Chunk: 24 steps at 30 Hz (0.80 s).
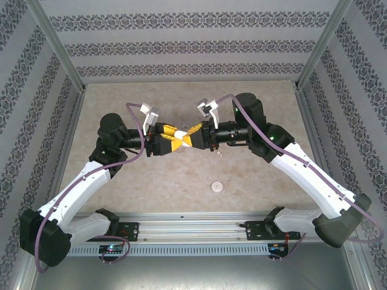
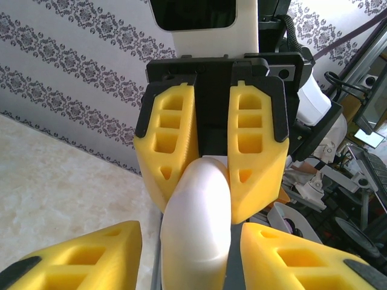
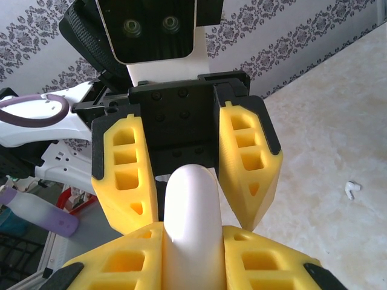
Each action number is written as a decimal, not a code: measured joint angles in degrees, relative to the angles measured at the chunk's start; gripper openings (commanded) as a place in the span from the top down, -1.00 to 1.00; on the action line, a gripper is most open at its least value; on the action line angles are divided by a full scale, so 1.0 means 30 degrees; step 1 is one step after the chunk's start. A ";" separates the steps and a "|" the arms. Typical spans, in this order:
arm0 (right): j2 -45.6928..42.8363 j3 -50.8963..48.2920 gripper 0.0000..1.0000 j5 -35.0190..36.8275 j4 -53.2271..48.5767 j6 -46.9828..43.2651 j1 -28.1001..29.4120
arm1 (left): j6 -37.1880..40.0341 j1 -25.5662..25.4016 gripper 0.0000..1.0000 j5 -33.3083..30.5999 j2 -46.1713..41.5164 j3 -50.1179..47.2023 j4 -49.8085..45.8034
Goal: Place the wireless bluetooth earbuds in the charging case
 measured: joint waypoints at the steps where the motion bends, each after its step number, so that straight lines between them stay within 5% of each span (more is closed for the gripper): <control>1: 0.0015 0.0000 0.84 -0.0044 0.0007 0.0007 0.0000 | -0.0073 0.0000 0.32 0.0051 0.0029 0.0000 0.0080; 11: 0.0044 0.0000 0.84 -0.0058 0.0007 0.0007 0.0000 | -0.0291 0.0000 0.36 0.0437 0.0153 0.0000 0.0189; 24: 0.0138 0.0000 0.68 -0.0532 -0.0219 0.0138 -0.0138 | 0.0772 0.0000 0.92 0.0823 0.0131 0.0007 -0.0546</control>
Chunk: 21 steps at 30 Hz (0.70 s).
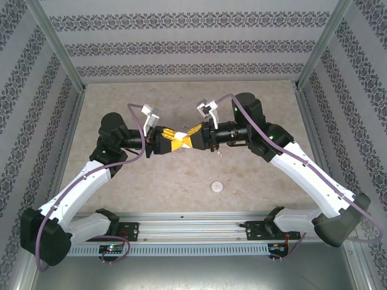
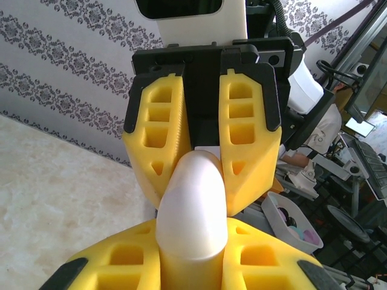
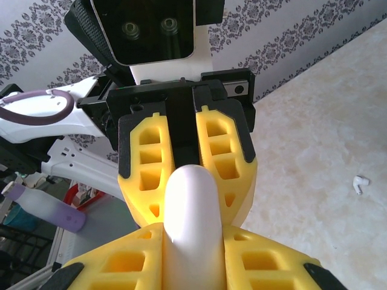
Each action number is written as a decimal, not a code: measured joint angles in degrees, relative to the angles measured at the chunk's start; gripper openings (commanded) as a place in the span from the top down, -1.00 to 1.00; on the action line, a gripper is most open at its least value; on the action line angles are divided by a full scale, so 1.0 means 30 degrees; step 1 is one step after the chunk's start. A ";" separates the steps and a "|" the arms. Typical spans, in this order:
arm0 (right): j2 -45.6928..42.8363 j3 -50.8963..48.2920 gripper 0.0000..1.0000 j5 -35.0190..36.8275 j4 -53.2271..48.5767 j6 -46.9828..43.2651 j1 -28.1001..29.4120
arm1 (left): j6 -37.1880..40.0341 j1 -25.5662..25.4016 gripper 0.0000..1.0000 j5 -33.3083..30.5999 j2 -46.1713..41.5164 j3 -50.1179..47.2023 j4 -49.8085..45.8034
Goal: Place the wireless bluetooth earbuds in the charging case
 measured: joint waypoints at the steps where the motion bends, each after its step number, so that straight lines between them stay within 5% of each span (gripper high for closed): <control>1: 0.0051 0.0000 0.64 -0.0051 -0.0015 0.0015 0.0000 | 0.0175 0.0000 0.95 -0.0036 -0.0022 -0.0007 -0.0168; 6: 0.0408 -0.0168 0.31 -0.0525 0.0007 0.0211 -0.0284 | 0.1180 0.0087 1.00 -0.0138 -0.0051 -0.0015 -0.0991; 21: 0.0896 -0.1348 0.02 0.1137 0.0940 0.2069 -0.1953 | 0.7329 0.0124 1.00 -0.2441 -0.2310 -0.0648 -0.6251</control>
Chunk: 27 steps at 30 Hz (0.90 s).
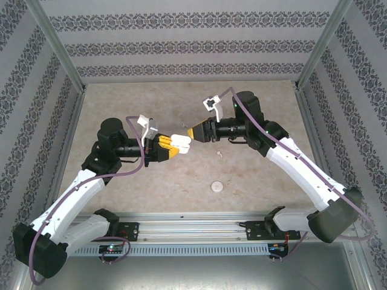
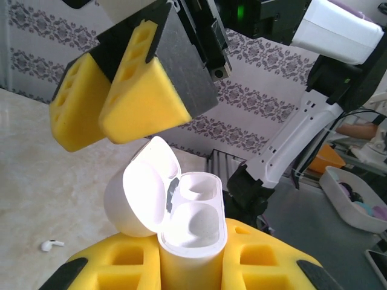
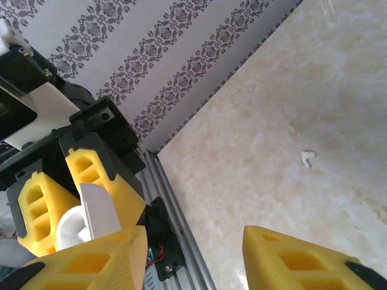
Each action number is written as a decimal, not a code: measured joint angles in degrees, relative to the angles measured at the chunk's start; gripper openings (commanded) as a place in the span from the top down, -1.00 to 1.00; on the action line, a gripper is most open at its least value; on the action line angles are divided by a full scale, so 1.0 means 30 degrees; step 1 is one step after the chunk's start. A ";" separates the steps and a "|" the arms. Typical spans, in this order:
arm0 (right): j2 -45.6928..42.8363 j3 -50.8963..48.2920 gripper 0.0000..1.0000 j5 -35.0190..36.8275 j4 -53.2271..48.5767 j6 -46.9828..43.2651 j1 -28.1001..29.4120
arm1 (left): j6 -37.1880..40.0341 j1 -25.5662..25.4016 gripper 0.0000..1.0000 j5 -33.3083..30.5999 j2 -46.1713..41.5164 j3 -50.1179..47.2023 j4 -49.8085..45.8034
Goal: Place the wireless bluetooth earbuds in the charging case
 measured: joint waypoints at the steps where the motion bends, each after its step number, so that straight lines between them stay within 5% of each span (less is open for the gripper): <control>1: 0.0000 -0.0044 -0.02 0.0007 0.0080 0.0211 0.0000 | 0.0146 0.0000 1.00 -0.0240 -0.0066 -0.0095 -0.0080; 7: -0.0058 -0.0066 -0.23 0.1151 0.0022 0.1253 0.0022 | 0.0867 0.0007 1.00 -0.2973 -0.0678 -0.1027 -0.1370; 14: 0.0743 0.0393 -0.23 0.5457 -0.3053 0.2339 0.0095 | 0.1056 0.0226 0.99 -0.8072 -0.3293 -0.2062 -0.3949; 20: 0.4648 0.1829 -0.19 0.7533 -0.5180 0.3257 0.0823 | 0.1071 0.0262 1.00 -1.1883 -0.5887 -0.2062 -0.7038; 27: 1.0652 0.6994 -0.09 0.9573 -0.6929 0.3228 0.3388 | 0.1042 0.0291 1.00 -1.3923 -0.8269 -0.2098 -1.0520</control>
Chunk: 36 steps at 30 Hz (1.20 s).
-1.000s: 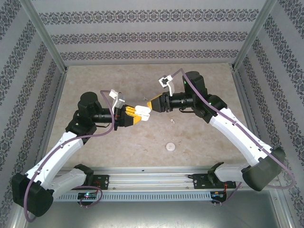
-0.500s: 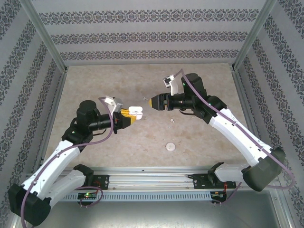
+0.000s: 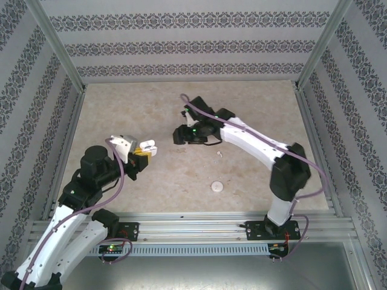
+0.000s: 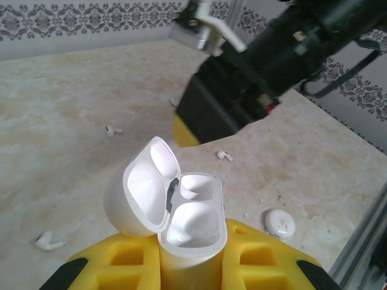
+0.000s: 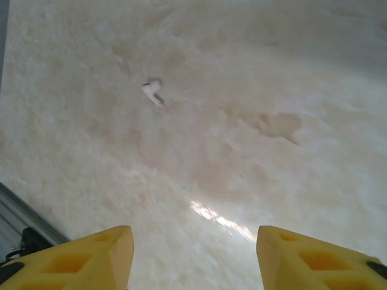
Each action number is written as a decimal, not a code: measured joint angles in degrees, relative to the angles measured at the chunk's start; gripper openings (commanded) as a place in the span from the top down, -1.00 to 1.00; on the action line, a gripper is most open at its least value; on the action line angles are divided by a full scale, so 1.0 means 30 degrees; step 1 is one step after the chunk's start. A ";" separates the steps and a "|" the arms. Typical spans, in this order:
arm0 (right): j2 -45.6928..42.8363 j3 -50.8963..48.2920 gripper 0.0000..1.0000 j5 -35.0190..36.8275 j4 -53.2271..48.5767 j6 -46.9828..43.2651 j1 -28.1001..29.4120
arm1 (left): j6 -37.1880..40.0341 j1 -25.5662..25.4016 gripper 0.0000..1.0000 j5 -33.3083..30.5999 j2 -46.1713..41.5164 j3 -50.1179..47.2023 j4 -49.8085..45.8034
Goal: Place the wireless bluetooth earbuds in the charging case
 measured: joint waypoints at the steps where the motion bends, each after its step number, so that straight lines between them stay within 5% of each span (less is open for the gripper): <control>1: 0.1049 0.1188 -0.09 0.0117 -0.0306 -0.0044 0.0328 | -0.0044 0.0007 1.00 -0.0153 -0.0386 -0.0058 -0.0350; 16: 1.3682 1.7223 -0.05 0.0998 -0.5384 -0.1515 0.2616 | -0.1443 0.0051 1.00 -0.0714 -0.2732 -0.0576 -0.4153; 36: 1.5999 1.7755 -0.05 0.2667 -0.3905 -0.1807 0.2980 | -0.2025 0.0051 1.00 -0.0554 -0.2601 -0.0583 -0.4546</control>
